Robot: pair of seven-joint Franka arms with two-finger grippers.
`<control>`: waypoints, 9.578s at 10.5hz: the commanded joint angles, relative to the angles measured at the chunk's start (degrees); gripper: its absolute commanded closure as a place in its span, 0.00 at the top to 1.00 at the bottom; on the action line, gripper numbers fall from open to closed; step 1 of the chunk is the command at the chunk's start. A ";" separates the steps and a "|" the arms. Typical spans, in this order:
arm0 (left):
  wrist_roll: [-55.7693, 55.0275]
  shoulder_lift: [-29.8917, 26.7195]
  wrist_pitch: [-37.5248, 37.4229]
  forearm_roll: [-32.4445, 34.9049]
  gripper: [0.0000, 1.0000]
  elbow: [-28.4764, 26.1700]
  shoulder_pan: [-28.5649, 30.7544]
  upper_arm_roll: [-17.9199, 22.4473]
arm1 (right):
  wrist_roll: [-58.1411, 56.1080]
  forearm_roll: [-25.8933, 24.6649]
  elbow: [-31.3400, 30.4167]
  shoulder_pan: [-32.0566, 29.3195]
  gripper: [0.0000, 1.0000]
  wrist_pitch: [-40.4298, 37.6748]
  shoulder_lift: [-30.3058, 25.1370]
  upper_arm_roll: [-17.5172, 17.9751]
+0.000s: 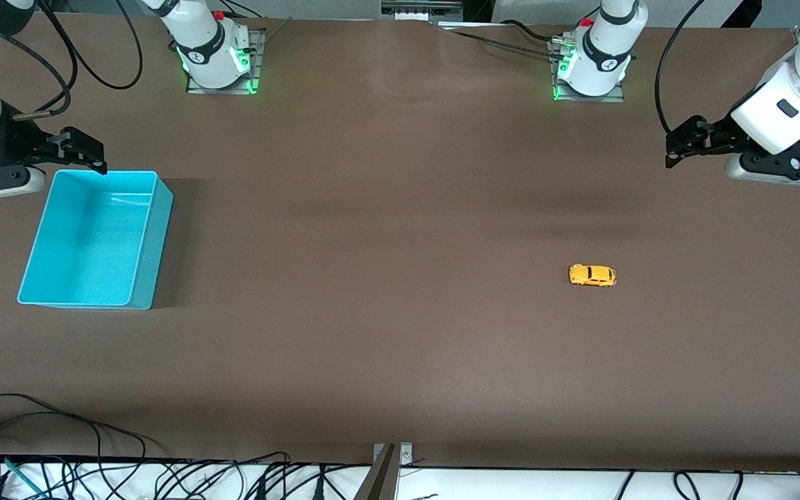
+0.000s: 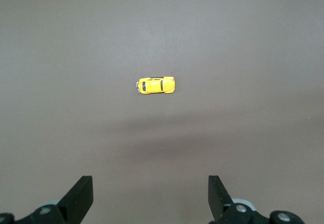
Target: Wind up and store yellow beetle car
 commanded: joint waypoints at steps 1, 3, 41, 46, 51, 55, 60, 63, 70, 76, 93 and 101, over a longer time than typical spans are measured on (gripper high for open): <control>-0.02 -0.62 0.49 0.48 1.00 -0.97 0.33 0.01 | 0.25 0.62 -0.15 -0.34 1.00 -2.39 -0.99 -1.10; -0.02 -0.62 0.49 0.48 1.00 -0.88 0.33 0.01 | 0.16 0.62 -0.15 -0.34 1.00 -2.75 -0.99 -1.55; 35.10 7.20 13.37 -3.04 1.00 -10.43 2.26 -0.43 | -0.98 0.88 -0.50 -0.61 1.00 -1.26 -0.11 -3.40; 51.54 10.26 30.44 0.83 1.00 -21.80 1.65 -0.96 | -0.98 0.88 -0.59 -0.52 1.00 -0.64 0.32 -3.40; 65.33 22.91 44.85 1.01 1.00 -21.89 1.65 -0.96 | -0.98 0.88 -0.68 -0.52 1.00 -0.64 0.41 -3.40; 75.38 27.32 50.67 1.53 1.00 -22.59 1.65 -0.87 | -0.98 0.88 -0.68 -0.52 1.00 -0.64 0.41 -3.40; 76.18 28.73 58.14 10.41 1.00 -25.93 1.65 -0.96 | -0.98 0.88 -0.68 -0.52 1.00 -0.64 0.41 -3.40; 76.27 29.17 59.29 10.41 0.73 -26.72 1.65 -1.05 | -0.98 0.88 -0.68 -0.52 1.00 -0.64 0.41 -3.40; 76.89 29.61 59.03 10.41 0.15 -26.72 1.47 -1.14 | -0.98 0.88 -0.68 -0.52 1.00 -0.73 0.41 -3.40; 81.26 31.28 58.85 10.41 0.17 -25.59 4.53 -0.61 | -0.98 0.88 -0.68 -0.52 1.00 -0.73 0.41 -3.40; 102.29 36.04 48.87 9.45 1.00 -13.63 21.69 -2.53 | -0.98 0.88 -0.68 -0.52 1.00 -0.73 0.41 -3.40; 91.32 30.49 12.04 7.69 1.00 4.01 21.60 -6.58 | -0.98 0.54 -0.15 -0.43 1.00 -1.08 0.33 -3.22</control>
